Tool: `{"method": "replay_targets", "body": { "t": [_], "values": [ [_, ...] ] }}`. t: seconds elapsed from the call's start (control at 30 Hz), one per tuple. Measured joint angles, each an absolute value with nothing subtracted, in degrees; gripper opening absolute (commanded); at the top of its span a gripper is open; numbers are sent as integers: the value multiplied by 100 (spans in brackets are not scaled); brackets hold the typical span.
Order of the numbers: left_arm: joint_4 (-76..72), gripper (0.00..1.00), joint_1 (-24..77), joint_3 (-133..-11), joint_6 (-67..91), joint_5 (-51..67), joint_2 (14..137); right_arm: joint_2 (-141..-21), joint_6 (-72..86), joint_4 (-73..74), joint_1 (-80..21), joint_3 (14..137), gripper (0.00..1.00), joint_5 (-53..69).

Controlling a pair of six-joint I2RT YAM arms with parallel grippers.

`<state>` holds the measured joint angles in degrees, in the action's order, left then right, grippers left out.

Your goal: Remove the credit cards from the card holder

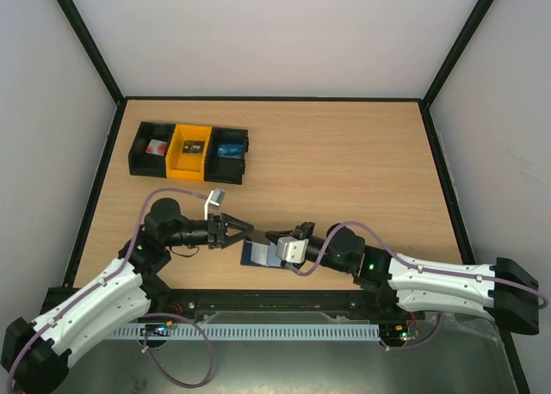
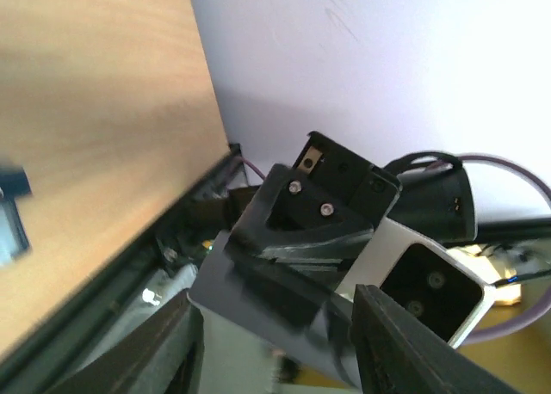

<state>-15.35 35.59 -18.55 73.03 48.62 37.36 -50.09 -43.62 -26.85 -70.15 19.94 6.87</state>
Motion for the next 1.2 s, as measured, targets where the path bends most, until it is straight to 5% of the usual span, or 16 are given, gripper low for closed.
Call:
{"method": "replay_targets", "body": {
  "t": [0.57, 1.2],
  "values": [
    [624, 60, 3553, -2963, 3835, 3717, 2661, -4604, 102, -1129, -7015, 2128, 2, 1564],
    [897, 55, 3555, -2989, 1968, 5266, 3321, -5286, 2193, -1002, -7015, 2875, 2, 3463]
  ]
}}
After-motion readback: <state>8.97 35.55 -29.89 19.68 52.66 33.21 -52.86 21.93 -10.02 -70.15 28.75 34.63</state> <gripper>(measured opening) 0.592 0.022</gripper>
